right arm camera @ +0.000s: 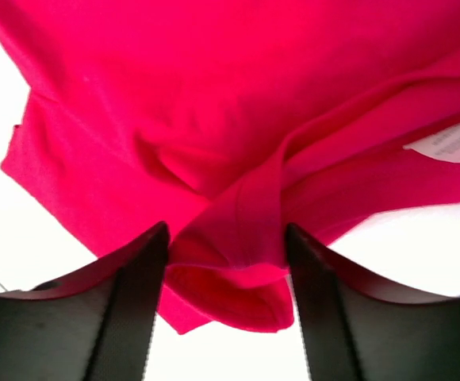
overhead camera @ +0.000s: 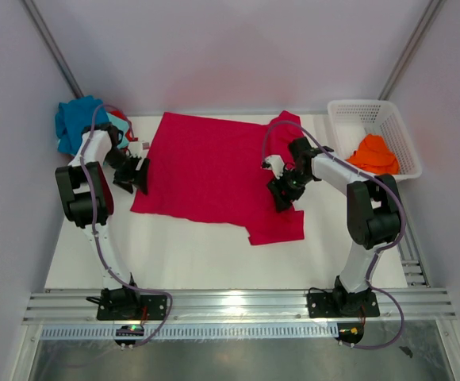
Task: Fold and stack the t-shirts
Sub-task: Flatten the tshirt out
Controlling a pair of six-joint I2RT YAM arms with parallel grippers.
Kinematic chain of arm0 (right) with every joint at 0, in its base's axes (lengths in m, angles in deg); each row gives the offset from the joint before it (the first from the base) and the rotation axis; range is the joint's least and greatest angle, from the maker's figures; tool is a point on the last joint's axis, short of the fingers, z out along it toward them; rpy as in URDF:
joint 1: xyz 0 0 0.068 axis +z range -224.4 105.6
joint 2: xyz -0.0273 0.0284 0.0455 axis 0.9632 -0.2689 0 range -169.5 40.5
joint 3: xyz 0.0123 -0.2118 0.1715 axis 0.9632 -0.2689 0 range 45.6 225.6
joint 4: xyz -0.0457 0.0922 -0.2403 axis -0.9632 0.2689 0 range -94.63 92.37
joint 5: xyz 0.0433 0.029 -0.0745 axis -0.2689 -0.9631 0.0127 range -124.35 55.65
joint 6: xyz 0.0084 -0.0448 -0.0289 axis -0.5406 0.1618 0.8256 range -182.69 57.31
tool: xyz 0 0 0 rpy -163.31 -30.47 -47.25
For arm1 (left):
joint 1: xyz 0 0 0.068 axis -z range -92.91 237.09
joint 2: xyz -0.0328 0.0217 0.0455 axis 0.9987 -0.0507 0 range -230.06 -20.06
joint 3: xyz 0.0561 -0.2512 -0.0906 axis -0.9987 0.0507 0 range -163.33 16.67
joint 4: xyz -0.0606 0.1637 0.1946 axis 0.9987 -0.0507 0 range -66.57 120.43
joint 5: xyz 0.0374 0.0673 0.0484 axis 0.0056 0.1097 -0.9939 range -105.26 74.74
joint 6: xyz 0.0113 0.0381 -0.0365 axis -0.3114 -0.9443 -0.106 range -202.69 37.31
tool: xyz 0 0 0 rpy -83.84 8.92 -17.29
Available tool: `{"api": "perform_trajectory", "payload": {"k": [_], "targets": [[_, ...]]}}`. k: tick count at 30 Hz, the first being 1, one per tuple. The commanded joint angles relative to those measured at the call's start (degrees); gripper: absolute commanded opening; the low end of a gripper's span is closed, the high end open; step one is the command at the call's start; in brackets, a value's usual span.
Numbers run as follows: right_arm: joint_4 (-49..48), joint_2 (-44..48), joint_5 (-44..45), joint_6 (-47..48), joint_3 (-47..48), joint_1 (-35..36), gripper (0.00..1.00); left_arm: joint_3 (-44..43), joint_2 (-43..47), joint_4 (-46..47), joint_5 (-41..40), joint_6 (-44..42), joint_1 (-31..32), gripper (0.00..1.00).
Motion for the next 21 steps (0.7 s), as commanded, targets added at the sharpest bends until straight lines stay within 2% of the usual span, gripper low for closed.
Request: {"api": "perform_trajectory", "payload": {"k": [1, 2, 4, 6, 8, 9, 10, 12, 13, 14, 21], "targets": [[-1.8, 2.5, 5.0, -1.7, -0.3, 0.0, 0.61, -1.2, -0.2, 0.5, 1.7, 0.6, -0.1, 0.67], [-1.9, 2.2, 5.6, -1.7, -0.4, 0.1, 0.55, -1.3, -0.3, 0.5, 1.8, 0.6, -0.1, 0.66], [-1.5, 1.6, 6.5, -1.8, -0.1, 0.0, 0.53, -1.7, -0.7, 0.3, 2.0, 0.6, 0.0, 0.62], [-1.1, 0.7, 8.0, -2.4, 0.8, 0.0, 0.44, -2.3, -1.0, -0.1, 2.3, 0.4, -0.1, 0.58], [-0.5, -0.2, 9.9, -2.9, 1.4, 0.0, 0.38, -2.7, -1.5, -0.5, 2.7, 0.1, 0.0, 0.5], [-0.2, -0.7, 10.2, -2.9, 1.8, 0.0, 0.31, -3.0, -1.5, -0.7, 2.9, 0.1, -0.1, 0.46], [0.0, -1.0, 10.7, -3.0, 2.0, 0.0, 0.27, -3.2, -1.9, -1.0, 3.1, 0.0, -0.1, 0.35], [0.2, -1.3, 12.1, -3.3, 2.4, 0.0, 0.18, -3.9, -2.3, -1.5, 4.1, -0.3, -0.1, 0.2], [0.2, -1.7, 12.3, -3.4, 2.3, 0.0, 0.17, -4.1, -2.7, -1.7, 4.5, -0.4, -0.1, 0.06], [0.1, -1.8, 12.5, -3.6, 2.4, 0.0, 0.17, -4.2, -3.2, -2.2, 4.9, -0.4, -0.1, 0.02], [0.2, -1.7, 13.6, -3.6, 2.3, 0.0, 0.17, -3.5, -3.1, -2.4, 5.2, -0.7, -0.1, 0.0]]}}
